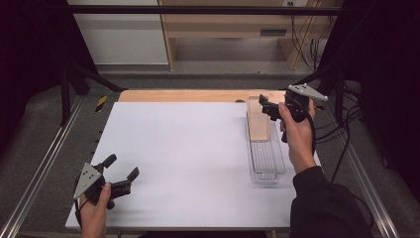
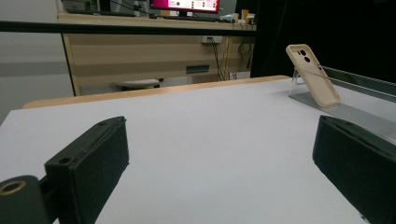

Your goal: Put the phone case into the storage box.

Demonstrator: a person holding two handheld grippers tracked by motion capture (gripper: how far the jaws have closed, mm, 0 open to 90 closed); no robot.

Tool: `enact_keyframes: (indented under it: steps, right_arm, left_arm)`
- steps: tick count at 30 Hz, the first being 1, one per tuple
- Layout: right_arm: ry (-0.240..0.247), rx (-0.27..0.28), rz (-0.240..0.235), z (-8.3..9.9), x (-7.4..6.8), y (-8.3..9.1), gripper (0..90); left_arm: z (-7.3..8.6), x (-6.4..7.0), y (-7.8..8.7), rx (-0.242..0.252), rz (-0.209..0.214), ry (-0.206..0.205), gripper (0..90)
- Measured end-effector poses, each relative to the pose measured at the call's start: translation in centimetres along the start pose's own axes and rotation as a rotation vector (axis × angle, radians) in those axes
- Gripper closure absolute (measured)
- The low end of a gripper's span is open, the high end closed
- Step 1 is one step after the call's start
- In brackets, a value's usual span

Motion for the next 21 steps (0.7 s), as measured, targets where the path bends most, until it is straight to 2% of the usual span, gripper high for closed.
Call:
enact_keyframes:
  steps: [10, 21]
  right_arm:
    - [0.033, 0.037, 0.004, 0.2, 0.1, 0.7, 6.4]
    - [0.037, 0.071, 0.013, 0.1, 0.5, 1.6, 6.1]
  left_arm:
    - [0.0, 0.0, 0.1, 0.001, 0.001, -0.001, 3.3]
    - [0.0, -0.1, 0.1, -0.001, -0.002, -0.003, 3.3]
Point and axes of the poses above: each handheld gripper's, and its own axes: y roughly backward along the jaws, z roughly out of its underside, x roughly to its right, the point moved 2 cm from there along -y, roughly forward along the jaws, and after that the axes turned 12 degrees about -x, right-handed, at the moved point
